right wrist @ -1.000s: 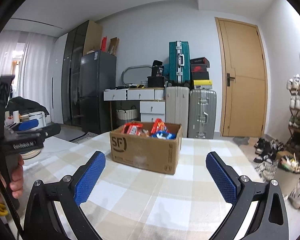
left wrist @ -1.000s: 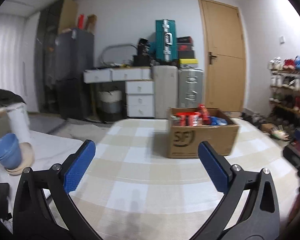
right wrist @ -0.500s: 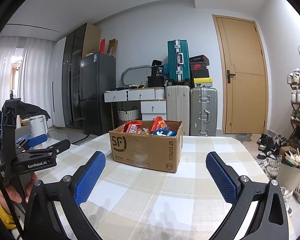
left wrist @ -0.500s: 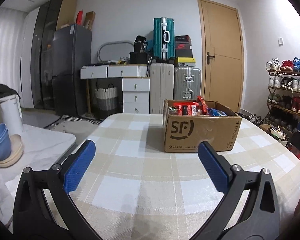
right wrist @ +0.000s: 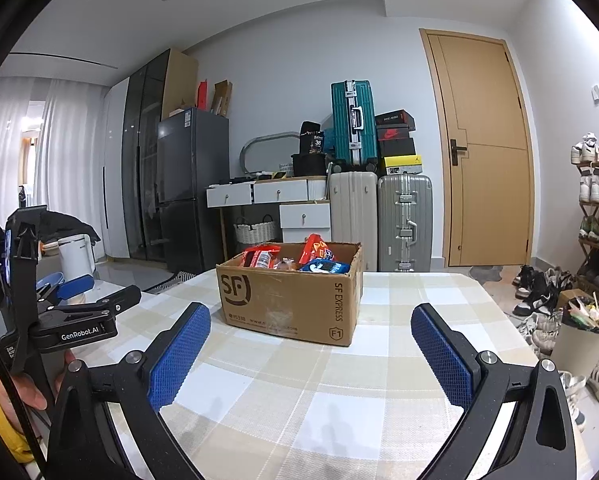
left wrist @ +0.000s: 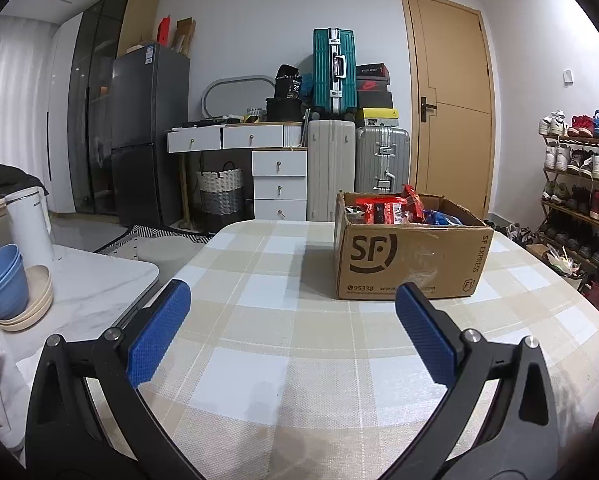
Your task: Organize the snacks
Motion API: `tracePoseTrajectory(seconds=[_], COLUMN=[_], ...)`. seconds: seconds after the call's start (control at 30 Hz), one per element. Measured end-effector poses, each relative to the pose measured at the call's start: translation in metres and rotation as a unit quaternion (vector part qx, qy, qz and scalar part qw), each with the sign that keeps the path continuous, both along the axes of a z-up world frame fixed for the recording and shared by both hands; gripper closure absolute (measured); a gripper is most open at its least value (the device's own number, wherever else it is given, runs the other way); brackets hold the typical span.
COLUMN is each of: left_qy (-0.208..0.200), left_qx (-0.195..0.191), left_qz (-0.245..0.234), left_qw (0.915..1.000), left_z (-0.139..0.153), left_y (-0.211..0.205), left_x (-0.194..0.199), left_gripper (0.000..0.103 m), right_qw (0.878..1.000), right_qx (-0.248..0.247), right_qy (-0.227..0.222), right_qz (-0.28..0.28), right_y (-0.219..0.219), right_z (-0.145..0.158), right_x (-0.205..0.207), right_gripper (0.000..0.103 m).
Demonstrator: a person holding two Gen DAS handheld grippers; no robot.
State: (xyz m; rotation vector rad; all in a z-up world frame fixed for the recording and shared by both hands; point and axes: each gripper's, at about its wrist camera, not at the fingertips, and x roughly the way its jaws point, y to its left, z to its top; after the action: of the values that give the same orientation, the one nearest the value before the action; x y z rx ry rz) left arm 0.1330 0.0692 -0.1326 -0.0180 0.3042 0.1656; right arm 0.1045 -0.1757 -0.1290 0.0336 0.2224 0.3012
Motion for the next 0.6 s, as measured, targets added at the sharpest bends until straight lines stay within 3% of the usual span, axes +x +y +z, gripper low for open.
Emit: tracePoseTrajectory(seconds=[0.6], left_qy=[0.001], left_qx=[0.001], left_qz=[-0.002], left_qw=[1.0000], left_z=[-0.0023], left_y=[0.0003], left_x=[0.0004], left_gripper=[0.001], right_qw=[1.000], right_qx=[-0.002], right_qy=[0.004], right_qz=[-0.001], right_y=[-0.0007], right_z=[0.0027], right_x=[-0.0022], right_gripper=[0.001])
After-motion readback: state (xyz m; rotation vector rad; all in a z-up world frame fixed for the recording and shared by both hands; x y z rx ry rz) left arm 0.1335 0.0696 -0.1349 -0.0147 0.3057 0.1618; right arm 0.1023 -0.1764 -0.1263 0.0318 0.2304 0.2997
